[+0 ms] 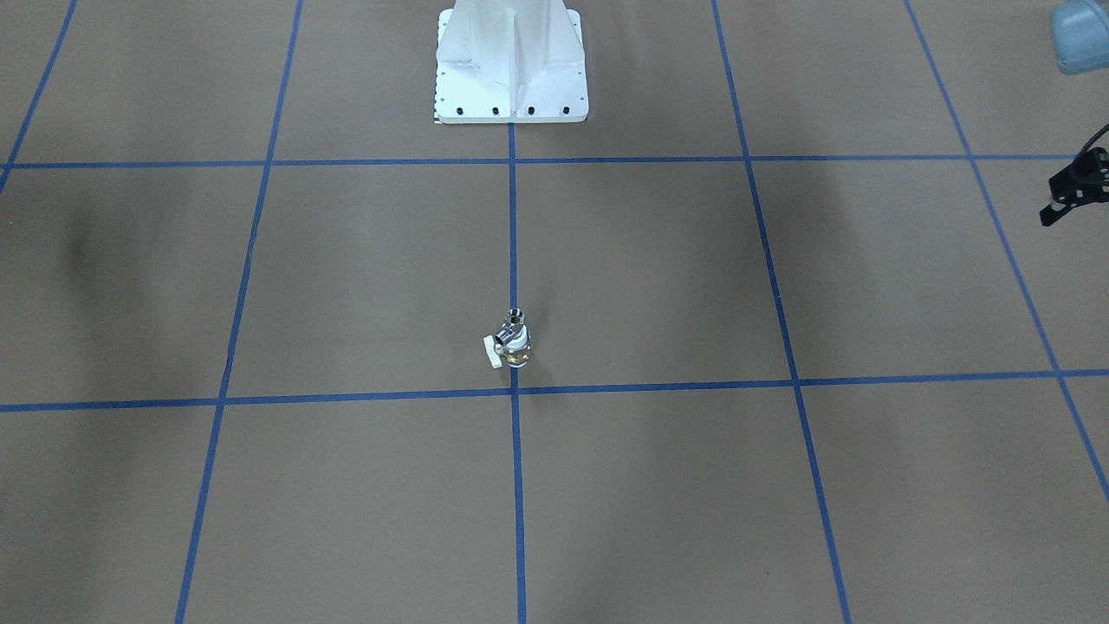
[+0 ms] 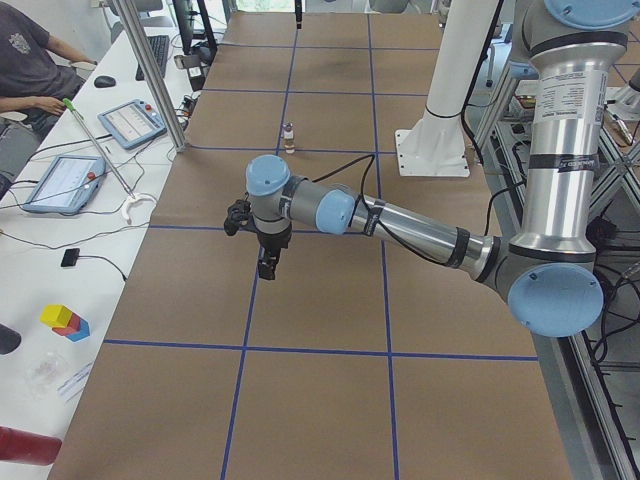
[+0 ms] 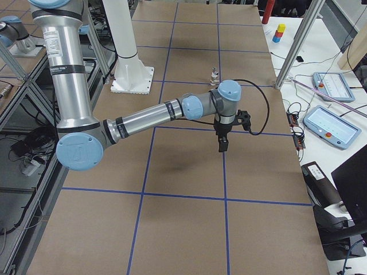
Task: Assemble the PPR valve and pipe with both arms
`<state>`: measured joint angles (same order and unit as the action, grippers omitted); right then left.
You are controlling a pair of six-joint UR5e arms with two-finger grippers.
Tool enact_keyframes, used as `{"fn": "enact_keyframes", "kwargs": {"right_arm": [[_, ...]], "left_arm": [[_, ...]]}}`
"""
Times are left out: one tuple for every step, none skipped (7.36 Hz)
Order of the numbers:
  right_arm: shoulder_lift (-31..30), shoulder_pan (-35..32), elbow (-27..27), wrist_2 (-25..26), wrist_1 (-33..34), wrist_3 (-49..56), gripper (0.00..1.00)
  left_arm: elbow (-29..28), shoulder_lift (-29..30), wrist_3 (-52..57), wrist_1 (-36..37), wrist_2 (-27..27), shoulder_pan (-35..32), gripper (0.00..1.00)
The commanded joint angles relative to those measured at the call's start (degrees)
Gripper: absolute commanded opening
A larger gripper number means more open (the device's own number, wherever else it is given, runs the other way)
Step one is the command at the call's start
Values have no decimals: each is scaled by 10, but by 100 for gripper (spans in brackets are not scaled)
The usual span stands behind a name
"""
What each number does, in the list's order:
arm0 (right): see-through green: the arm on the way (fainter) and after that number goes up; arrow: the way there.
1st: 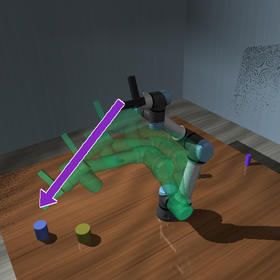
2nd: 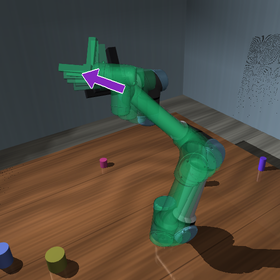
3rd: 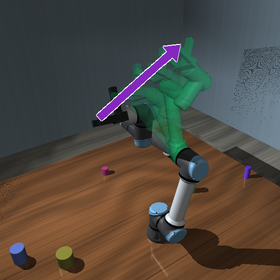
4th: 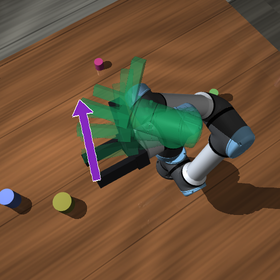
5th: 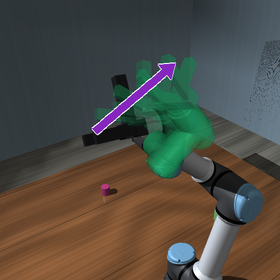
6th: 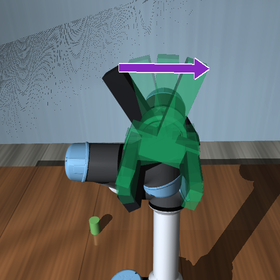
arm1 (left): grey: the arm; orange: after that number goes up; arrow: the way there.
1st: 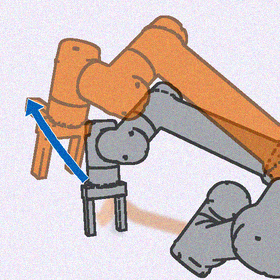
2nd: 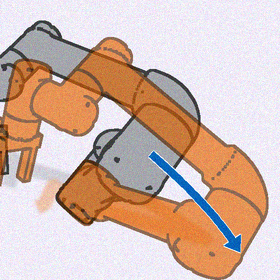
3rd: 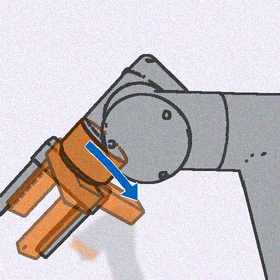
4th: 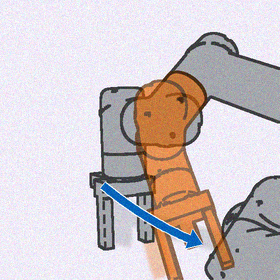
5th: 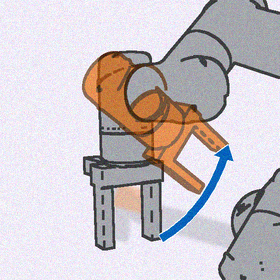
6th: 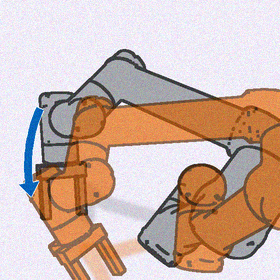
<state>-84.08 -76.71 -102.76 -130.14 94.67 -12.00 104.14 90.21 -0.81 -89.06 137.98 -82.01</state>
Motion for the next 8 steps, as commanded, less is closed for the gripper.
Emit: {"fn": "enact_keyframes", "kwargs": {"right_arm": [[-36,-62,18,-26,0,60,100],[-38,-76,23,-52,-1,75,100],[-43,-76,24,-46,-1,78,100],[-54,-77,24,-47,-1,78,100],[-58,-82,22,-47,-2,78,100],[-61,-82,23,-46,-2,78,100],[-61,-82,24,-46,-2,77,100],[-61,-82,24,-46,-1,77,100]], "left_arm": [[-62,0,73,4,31,-61,100],[-61,6,28,4,31,-61,100],[-60,9,20,2,30,-61,100],[-62,27,19,8,21,-59,100],[-64,35,18,8,-23,-58,100],[-66,38,18,9,-37,-58,100],[-65,37,17,10,-34,-58,100],[-57,35,17,13,-33,-59,100]]}}
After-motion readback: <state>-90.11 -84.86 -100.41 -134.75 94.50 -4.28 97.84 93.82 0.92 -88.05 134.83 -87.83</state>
